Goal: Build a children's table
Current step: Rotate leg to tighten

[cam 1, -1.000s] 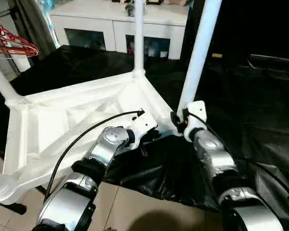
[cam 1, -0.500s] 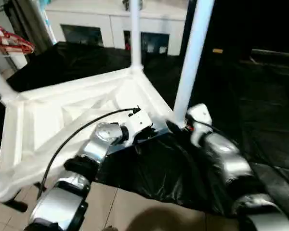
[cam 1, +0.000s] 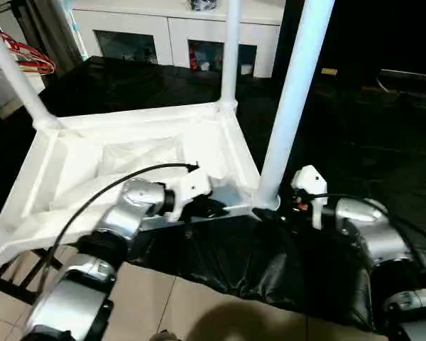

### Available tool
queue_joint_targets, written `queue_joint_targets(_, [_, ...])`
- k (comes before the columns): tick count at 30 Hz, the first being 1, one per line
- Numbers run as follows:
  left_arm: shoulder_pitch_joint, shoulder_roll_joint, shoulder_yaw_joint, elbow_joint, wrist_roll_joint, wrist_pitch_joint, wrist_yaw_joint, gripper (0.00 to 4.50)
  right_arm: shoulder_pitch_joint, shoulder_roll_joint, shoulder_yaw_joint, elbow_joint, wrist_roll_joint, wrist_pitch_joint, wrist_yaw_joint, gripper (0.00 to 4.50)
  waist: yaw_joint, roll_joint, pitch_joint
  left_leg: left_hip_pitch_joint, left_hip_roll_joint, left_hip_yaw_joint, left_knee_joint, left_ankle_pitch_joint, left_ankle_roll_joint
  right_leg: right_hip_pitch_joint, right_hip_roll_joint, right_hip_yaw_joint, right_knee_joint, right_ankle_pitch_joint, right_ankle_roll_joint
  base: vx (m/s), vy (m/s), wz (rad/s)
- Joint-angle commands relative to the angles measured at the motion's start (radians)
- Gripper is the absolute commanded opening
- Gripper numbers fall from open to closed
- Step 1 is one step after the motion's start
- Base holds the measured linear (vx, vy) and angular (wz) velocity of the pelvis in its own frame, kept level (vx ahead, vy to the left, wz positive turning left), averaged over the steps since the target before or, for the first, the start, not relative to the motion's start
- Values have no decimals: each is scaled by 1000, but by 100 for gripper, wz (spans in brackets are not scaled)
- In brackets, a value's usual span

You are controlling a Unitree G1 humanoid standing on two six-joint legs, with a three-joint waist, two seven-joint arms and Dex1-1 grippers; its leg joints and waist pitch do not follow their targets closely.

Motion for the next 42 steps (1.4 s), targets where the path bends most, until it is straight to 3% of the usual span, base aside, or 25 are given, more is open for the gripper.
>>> queue_joint_targets(1, [9,0,-5,-53,-48,-28,-53,0,-18,-6,19,1,2,-3,25,405,3,-22,-62,-3,14,10,-49,-97,120,63,-46,31,-43,-6,-273,0,0,0])
queue_joint_targets(8, [22,27,-8,-61,-38,-29,-78,0,-18,-13,30,-12,19,0,85,405,13,-24,-65,-8,12,12,-38,-75,126,57,-43,33,-31,32,-277,0,0,0])
queue_joint_targets(9, [14,25,-4,-40,-30,-40,-54,0,1,-26,38,-48,18,7,101,405,16,-19,-63,-8,13,12,-37,-87,123,54,-42,32,-33,20,-270,0,0,0])
queue_joint_targets(14, [-18,2,-1,4,-12,-59,-2,0,82,-86,39,-140,17,24,124,405,19,-24,-58,-7,13,11,-43,-139,96,56,-43,34,-45,-71,-234,0,0,0])
queue_joint_targets(15, [-24,-6,1,4,-13,-55,0,0,112,-102,27,-171,28,33,123,405,19,-21,-57,-7,13,11,-43,-148,89,56,-44,35,-46,-89,-229,0,0,0])
queue_joint_targets(18, [-29,-15,0,3,-14,-52,-1,0,159,-120,-3,-223,45,45,104,405,26,-23,-59,-9,13,10,-42,-144,90,57,-45,35,-47,-86,-221,0,0,0])
queue_joint_targets(21, [-28,-20,-1,0,-19,-54,-5,0,189,-125,-18,-265,60,56,96,405,29,-16,-61,-9,13,9,-40,-144,89,55,-44,33,-46,-86,-223,0,0,0])
queue_joint_targets(23, [-25,-23,-3,0,-22,-57,-10,0,204,-125,-20,-291,67,61,89,405,30,-19,-61,-9,13,9,-40,-140,88,55,-43,33,-46,-77,-224,0,0,0])
queue_joint_targets(24, [-21,-23,-5,-1,-21,-62,-15,0,201,-119,-19,-293,67,60,80,405,32,-14,-62,-9,14,8,-39,-138,87,54,-43,34,-45,-68,-225,0,0,0])
queue_joint_targets(31, [-5,-15,-6,-9,-18,-67,-23,0,163,-81,-2,-297,55,70,25,405,33,-15,-64,-9,13,8,-38,-130,80,55,-42,32,-39,-41,-235,0,0,0])
queue_joint_targets(34, [5,-10,-7,-17,-18,-63,-26,0,116,-44,9,-233,30,80,-16,405,30,-14,-65,-6,14,9,-38,-130,72,52,-41,32,-36,-29,-243,0,0,0])
queue_joint_targets(39, [14,-6,-8,-22,-17,-57,-23,0,90,-34,23,-200,17,116,-32,366,30,-16,-68,-9,10,10,-34,-99,78,56,-41,33,-30,20,-249,0,0,0])
queue_joint_targets(40, [16,-4,-7,-24,-16,-54,-20,0,81,-32,28,-188,18,118,-30,353,32,-21,-67,-10,10,10,-34,-96,82,57,-41,32,-29,17,-247,0,0,0])
queue_joint_targets(42, [16,-2,-5,-25,-16,-53,-17,0,73,-27,30,-176,21,118,-27,336,33,-20,-66,-9,11,10,-35,-107,82,55,-43,32,-32,-9,-241,0,0,0])
